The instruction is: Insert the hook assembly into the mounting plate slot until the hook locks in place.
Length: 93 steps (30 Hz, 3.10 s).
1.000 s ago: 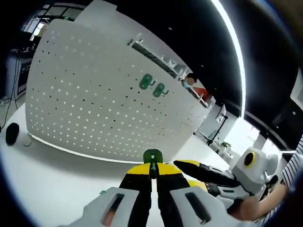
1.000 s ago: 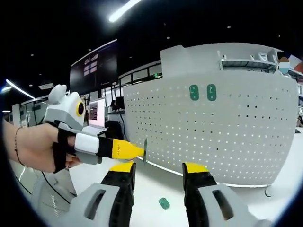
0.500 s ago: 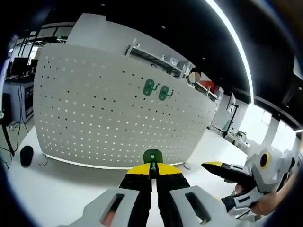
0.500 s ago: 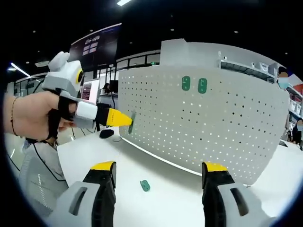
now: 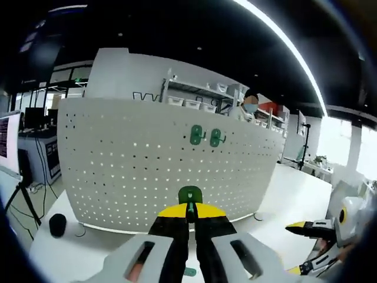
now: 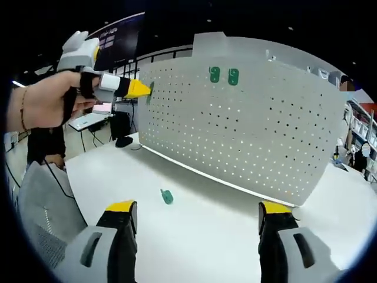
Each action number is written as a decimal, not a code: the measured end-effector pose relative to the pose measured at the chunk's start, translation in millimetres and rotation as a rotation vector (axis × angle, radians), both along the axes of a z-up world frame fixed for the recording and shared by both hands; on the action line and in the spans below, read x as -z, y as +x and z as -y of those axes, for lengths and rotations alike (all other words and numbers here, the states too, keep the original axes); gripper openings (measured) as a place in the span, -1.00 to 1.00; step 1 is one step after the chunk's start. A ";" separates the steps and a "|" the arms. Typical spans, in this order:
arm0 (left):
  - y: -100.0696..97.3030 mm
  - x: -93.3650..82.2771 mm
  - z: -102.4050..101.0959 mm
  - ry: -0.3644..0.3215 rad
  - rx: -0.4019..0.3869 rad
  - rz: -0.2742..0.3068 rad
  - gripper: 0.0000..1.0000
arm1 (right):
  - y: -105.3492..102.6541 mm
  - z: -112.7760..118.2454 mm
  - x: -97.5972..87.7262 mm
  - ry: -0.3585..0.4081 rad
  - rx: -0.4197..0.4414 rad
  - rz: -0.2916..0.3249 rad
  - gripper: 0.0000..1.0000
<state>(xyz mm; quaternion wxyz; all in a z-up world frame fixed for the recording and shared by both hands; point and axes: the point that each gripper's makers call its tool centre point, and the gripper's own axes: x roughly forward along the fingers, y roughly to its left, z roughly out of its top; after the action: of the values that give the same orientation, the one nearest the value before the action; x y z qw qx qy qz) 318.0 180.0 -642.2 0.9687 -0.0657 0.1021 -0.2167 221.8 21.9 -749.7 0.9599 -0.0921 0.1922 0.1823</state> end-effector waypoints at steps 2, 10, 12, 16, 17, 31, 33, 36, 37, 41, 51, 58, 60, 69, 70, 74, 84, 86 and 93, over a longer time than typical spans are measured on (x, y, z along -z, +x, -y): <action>0.7 -0.9 0.5 0.019 -0.007 0.013 -0.98 | -1.4 0.6 1.5 -0.007 0.000 -0.002 0.68; 9.8 -7.0 -6.0 0.048 -0.054 0.058 -0.98 | -8.0 2.1 15.6 -0.002 0.011 -0.033 0.78; 12.4 -9.2 -7.9 0.054 -0.070 0.070 -0.98 | -8.8 2.0 20.5 -0.003 0.013 -0.045 0.81; 20.1 -14.9 -10.1 0.055 -0.100 0.094 -0.98 | -10.3 -1.0 29.6 -0.017 0.003 -0.059 0.87; 22.1 -15.7 -10.4 0.057 -0.104 0.098 -0.98 | -10.8 -2.0 31.2 -0.021 -0.002 -0.061 0.88; 49.3 -31.4 -6.8 0.081 -0.154 0.163 -0.98 | -11.7 -9.0 38.7 -0.077 -0.056 -0.049 0.89; 53.6 -34.3 -3.2 0.087 -0.157 0.175 -0.98 | -11.7 -10.0 36.9 -0.074 -0.061 -0.038 0.88; 60.4 -37.5 0.7 0.089 -0.163 0.189 -0.98 | -11.7 -10.0 37.8 -0.079 -0.066 -0.039 0.86; 64.2 -38.5 1.4 0.092 -0.167 0.196 -0.98 | -11.8 -9.7 38.4 -0.079 -0.065 -0.043 0.86; 70.7 -42.0 5.4 0.085 -0.173 0.208 -0.98 | -10.9 -7.5 38.9 -0.069 -0.055 -0.046 0.85; 88.2 -50.2 11.0 0.073 -0.199 0.247 -0.98 | -11.0 -10.5 38.4 -0.053 -0.069 -0.046 0.78; 93.1 -56.9 10.8 0.080 -0.214 0.277 -0.98 | -10.2 -8.4 38.4 -0.045 -0.060 -0.047 0.74; 93.1 -49.5 6.7 0.075 -0.227 0.237 -0.98 | -10.5 -8.4 38.9 -0.047 -0.061 -0.049 0.73; 90.0 -53.1 -1.3 0.117 -0.235 0.252 -0.98 | -15.3 -11.4 40.8 -0.067 -0.076 -0.050 0.71; 87.7 -55.2 -2.1 0.121 -0.236 0.258 -0.98 | -16.2 -11.7 40.4 -0.077 -0.080 -0.045 0.71; 83.3 -56.5 -1.1 0.127 -0.232 0.258 -0.98 | -16.8 -8.3 40.4 -0.084 -0.072 -0.044 0.72; 74.5 -62.3 -7.7 0.159 -0.239 0.269 -0.97 | -22.8 -4.9 47.8 -0.116 -0.067 -0.067 0.76; 74.3 -58.8 -10.4 0.160 -0.245 0.251 -0.97 | -24.2 -4.9 50.5 -0.128 -0.071 -0.079 0.76; 78.3 -69.8 -1.6 0.158 -0.215 0.246 -0.97 | -28.1 -2.4 57.7 -0.154 -0.078 -0.102 0.78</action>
<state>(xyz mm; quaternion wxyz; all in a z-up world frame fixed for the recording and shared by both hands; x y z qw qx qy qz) 396.2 181.6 -572.4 0.9936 0.0270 -0.0080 -0.1096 193.7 24.3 -807.4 0.9310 -0.1637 0.2506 0.2088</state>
